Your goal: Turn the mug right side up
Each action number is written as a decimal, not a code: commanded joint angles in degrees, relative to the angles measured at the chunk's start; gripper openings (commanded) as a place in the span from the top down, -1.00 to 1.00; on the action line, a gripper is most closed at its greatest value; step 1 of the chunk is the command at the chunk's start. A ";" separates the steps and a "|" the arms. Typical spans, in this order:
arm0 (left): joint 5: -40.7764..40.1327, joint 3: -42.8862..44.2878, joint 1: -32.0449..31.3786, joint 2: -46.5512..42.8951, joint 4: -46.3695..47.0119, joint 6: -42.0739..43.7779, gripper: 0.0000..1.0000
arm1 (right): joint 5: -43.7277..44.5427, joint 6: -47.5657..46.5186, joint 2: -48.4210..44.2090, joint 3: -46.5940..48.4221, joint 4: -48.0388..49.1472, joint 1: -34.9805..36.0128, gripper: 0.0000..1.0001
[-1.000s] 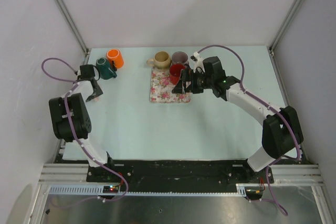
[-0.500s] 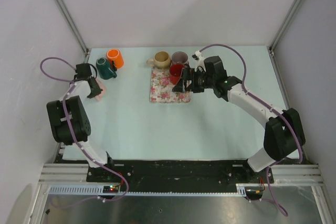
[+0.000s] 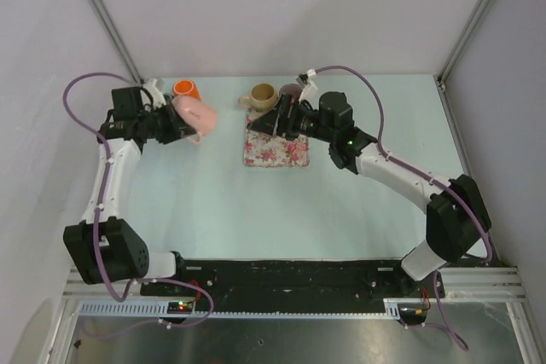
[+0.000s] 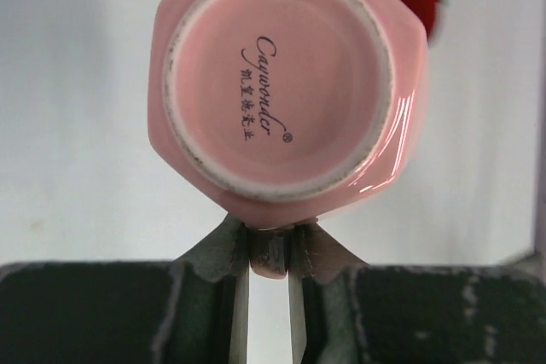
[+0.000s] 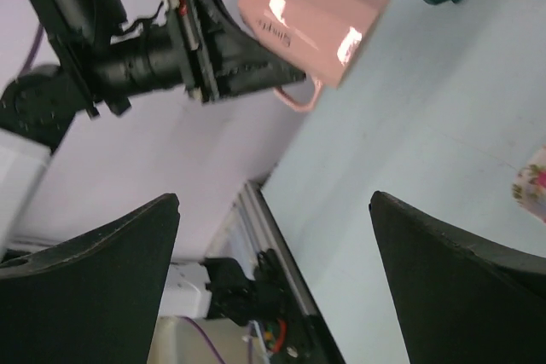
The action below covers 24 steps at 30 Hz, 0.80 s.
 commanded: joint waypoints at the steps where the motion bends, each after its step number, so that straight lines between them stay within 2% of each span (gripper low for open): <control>1: 19.32 5.39 -5.17 -3.74 -0.47 0.22 0.99 | 1.91 13.10 2.90 0.40 12.20 -0.65 -0.99; 6: 21.24 8.59 -9.60 -4.54 -0.48 -1.51 1.00 | 1.63 20.10 5.42 0.45 18.14 -0.66 -0.99; 14: 22.75 8.54 -14.61 -4.93 -0.36 -3.02 1.00 | 0.02 27.09 8.66 0.66 23.14 -0.58 -0.98; 17: 22.44 8.20 -15.77 -4.89 -0.26 -2.66 0.99 | -1.55 30.99 10.15 0.77 29.25 -0.44 -0.84; 19: 22.42 7.57 -16.36 -4.65 -0.05 -2.47 1.00 | -2.48 33.65 11.29 1.26 33.95 -0.47 -0.66; 21: 22.44 7.08 -16.82 -4.37 0.08 -1.94 0.99 | -3.60 35.22 12.30 1.87 39.08 -0.57 -0.24; 22: 22.41 6.72 -16.98 -4.20 0.17 -1.63 0.99 | -3.85 35.52 12.47 1.97 40.99 -0.72 0.25; 23: 22.35 6.46 -17.06 -4.03 0.21 -1.21 0.99 | -3.98 35.06 12.24 2.02 41.90 -0.83 0.61; 24: 22.28 6.15 -17.10 -3.95 0.23 -0.78 0.99 | -4.09 34.08 11.91 2.00 41.52 -0.94 0.80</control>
